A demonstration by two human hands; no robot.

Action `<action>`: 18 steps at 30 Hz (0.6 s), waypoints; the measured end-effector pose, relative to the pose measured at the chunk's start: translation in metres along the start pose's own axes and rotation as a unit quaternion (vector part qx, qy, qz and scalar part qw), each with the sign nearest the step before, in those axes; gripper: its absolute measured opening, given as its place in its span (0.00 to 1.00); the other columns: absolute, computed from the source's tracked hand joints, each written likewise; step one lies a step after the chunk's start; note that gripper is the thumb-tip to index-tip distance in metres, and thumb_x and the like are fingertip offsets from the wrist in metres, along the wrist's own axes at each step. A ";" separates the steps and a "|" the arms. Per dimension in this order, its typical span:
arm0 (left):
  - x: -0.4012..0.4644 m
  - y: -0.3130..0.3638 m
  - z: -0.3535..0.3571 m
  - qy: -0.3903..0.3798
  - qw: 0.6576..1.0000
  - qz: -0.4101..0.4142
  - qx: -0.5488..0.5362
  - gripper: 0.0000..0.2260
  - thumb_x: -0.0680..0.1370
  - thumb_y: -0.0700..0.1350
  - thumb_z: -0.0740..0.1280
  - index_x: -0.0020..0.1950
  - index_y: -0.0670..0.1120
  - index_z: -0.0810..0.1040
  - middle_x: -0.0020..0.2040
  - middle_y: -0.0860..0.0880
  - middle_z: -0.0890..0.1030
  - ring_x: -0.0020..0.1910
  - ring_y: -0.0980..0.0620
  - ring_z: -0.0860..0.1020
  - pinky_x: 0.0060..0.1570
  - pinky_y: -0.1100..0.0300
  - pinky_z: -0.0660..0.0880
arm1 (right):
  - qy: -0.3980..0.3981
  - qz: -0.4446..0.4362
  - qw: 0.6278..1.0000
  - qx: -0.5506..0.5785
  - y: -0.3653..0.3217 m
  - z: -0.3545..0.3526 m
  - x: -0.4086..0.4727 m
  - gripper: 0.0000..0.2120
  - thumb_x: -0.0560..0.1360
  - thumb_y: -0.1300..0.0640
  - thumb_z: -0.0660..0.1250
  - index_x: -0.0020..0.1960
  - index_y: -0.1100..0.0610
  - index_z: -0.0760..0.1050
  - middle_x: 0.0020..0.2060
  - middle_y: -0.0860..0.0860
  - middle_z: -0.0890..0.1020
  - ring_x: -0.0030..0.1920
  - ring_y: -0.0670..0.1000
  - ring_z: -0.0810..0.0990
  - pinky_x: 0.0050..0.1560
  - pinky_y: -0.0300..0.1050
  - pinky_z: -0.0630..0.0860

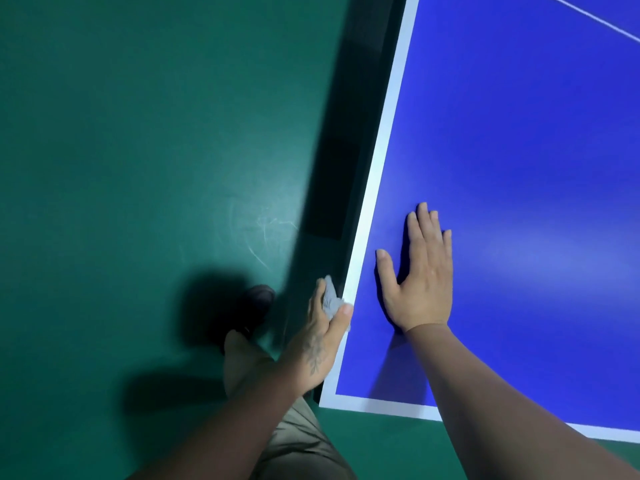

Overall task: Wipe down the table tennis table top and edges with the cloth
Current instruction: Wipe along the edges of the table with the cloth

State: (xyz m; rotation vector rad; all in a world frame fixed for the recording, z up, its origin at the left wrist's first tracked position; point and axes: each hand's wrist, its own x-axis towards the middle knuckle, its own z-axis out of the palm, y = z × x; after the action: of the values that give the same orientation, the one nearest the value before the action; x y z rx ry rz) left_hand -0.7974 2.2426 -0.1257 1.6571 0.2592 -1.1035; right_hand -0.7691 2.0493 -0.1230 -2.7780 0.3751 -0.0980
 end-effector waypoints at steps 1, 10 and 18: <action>-0.007 -0.001 0.002 0.012 1.000 -0.004 0.007 0.32 0.87 0.61 0.56 0.87 0.54 0.46 0.88 0.52 0.50 0.86 0.51 0.51 0.78 0.63 0.45 | -0.003 0.002 1.000 -0.005 0.000 0.000 0.000 0.34 0.85 0.45 0.63 0.85 0.60 0.60 0.86 0.52 0.58 0.87 0.52 0.52 0.85 0.62 0.52; 0.065 0.080 -0.022 -0.030 0.999 0.007 0.033 0.38 0.84 0.70 0.50 0.88 0.53 0.42 0.88 0.55 0.46 0.85 0.50 0.59 0.76 0.57 0.54 | -0.005 -0.010 1.000 -0.015 0.000 0.001 0.001 0.35 0.84 0.47 0.64 0.85 0.62 0.60 0.86 0.55 0.58 0.87 0.56 0.54 0.84 0.65 0.54; 0.087 0.098 -0.025 -0.042 0.998 0.033 0.026 0.38 0.85 0.69 0.51 0.88 0.53 0.40 0.88 0.56 0.41 0.86 0.54 0.50 0.78 0.61 0.47 | -0.003 -0.006 1.000 -0.015 -0.003 -0.003 0.003 0.35 0.82 0.49 0.66 0.84 0.63 0.62 0.85 0.56 0.60 0.86 0.57 0.56 0.83 0.67 0.56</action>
State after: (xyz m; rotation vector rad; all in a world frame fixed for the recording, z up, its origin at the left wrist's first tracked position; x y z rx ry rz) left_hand -0.6725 2.1948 -0.1290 1.6491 0.1214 -1.1352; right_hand -0.7659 2.0505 -0.1195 -2.8096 0.3623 -0.0888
